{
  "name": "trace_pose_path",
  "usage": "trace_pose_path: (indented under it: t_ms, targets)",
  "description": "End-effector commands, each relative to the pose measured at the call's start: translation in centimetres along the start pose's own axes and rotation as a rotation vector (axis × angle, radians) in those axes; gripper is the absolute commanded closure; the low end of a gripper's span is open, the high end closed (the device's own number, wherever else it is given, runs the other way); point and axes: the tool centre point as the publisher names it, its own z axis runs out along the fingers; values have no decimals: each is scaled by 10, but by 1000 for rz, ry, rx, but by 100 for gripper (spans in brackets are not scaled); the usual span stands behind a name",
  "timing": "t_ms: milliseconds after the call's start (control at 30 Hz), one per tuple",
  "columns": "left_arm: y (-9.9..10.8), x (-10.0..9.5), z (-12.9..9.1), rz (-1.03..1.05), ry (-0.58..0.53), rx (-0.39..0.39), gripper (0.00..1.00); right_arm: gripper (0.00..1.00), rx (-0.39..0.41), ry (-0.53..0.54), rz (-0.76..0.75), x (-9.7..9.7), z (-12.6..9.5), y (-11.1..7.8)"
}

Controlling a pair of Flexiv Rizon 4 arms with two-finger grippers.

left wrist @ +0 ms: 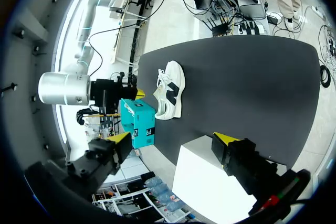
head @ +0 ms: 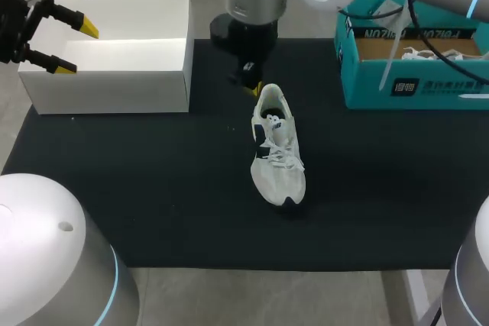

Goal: Take the shoe out of the shoebox, open the shoe tongue, remove and reinsert the insole, then place the shoe into the shoebox

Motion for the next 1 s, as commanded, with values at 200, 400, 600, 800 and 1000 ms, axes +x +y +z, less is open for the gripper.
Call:
trace_pose_path:
  t_ms: [200, 400, 600, 800, 1000]
  targets:
    - [0, -1, 0, -1, 3, 1, 0, 100, -76, -1, -333, -22, 10, -7]
    - [0, -1, 0, -1, 3, 1, 0, 98, -33, -22, -420, -69, 23, -1]
    - [0, -1, 0, -1, 3, 1, 0, 67, -19, -43, -469, -103, 34, 10]
    - [0, -1, 0, -1, 3, 1, 0, 56, 0, -64, -495, -124, 46, 17]
    - [0, -1, 0, -1, 3, 1, 0, 54, -1, -73, -526, -129, 65, 24]
